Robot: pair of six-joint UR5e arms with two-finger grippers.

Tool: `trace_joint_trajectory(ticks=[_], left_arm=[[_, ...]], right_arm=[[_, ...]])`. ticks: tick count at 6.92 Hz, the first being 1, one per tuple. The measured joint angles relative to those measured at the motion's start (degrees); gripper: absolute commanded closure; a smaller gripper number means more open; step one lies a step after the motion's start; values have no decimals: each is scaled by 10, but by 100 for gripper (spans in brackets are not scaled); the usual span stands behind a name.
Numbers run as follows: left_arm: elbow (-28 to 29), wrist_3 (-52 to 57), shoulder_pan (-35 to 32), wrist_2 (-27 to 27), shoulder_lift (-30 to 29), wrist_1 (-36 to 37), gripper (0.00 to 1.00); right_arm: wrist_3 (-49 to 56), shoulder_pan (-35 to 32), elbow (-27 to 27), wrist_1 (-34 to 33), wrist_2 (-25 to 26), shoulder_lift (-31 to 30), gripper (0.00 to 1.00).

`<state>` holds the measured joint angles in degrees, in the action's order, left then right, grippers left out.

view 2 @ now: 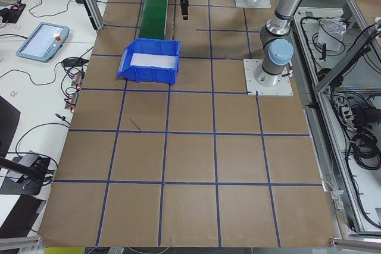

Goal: Transport two buttons from left to right
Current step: 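Lower the yellow button onto the foam and open the right gripper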

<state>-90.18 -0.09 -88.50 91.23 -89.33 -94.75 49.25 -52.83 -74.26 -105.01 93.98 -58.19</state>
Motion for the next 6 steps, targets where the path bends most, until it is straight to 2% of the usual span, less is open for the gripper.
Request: trace_joint_trajectory(ticks=[6], left_arm=[[0,1,1,0,0,0,0]], right_arm=[[-2,0,-5,-25,-5,4,72]])
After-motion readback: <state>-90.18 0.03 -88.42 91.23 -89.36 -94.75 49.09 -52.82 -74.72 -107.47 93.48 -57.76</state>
